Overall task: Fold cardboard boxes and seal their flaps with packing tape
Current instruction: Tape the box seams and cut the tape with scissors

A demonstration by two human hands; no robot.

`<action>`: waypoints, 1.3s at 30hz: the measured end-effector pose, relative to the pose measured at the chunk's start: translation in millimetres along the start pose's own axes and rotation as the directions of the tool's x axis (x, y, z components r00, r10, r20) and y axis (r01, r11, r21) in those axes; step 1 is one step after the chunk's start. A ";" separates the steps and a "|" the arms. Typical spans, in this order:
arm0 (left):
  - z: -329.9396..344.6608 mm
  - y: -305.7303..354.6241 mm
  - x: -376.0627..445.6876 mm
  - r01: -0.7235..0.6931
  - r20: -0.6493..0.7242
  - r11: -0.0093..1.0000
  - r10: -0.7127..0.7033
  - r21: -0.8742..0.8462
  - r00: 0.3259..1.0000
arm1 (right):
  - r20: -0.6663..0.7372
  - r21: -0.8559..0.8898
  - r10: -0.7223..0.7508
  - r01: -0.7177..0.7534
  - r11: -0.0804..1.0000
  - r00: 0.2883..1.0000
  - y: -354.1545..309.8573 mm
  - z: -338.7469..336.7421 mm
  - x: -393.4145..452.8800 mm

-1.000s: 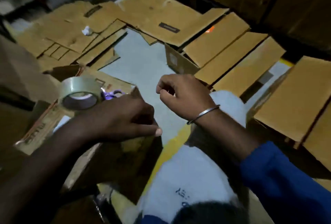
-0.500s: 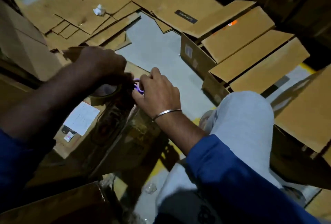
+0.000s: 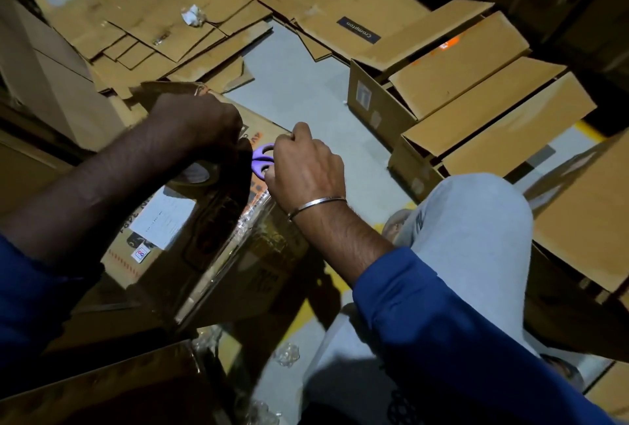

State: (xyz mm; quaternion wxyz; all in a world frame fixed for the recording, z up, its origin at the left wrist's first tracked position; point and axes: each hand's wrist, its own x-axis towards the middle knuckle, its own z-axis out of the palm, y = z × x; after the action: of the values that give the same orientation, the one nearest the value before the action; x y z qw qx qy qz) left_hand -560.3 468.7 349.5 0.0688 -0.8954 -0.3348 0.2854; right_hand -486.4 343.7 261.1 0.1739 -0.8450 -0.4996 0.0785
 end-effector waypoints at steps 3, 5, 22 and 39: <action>13.4 -5.3 -1.3 0.000 -0.096 0.999 -0.005 -0.054 0.995 | -0.021 -0.061 -0.024 0.022 0.998 1.000 0.0 -0.7 1.3; 15.0 -8.6 -3.8 0.016 -0.128 0.996 -0.027 -0.085 0.991 | -0.042 -0.102 -0.042 0.037 0.994 0.998 -0.3 -1.2 3.2; 20.5 -27.5 3.8 -0.048 -0.196 0.959 -0.008 -0.279 0.981 | 0.055 0.197 0.183 -0.191 0.962 0.982 59.6 -16.2 28.6; -71.7 271.6 30.4 -0.715 -0.738 0.228 -0.022 -0.661 0.675 | 0.190 0.952 0.480 -0.280 0.121 0.856 272.1 -182.6 -108.1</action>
State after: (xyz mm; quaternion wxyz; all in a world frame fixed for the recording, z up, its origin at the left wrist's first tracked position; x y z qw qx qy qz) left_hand -349.6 284.9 309.4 -0.4245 -0.8520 -0.1630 -0.2593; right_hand -260.9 90.3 324.7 0.6672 -0.6565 -0.0938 0.3392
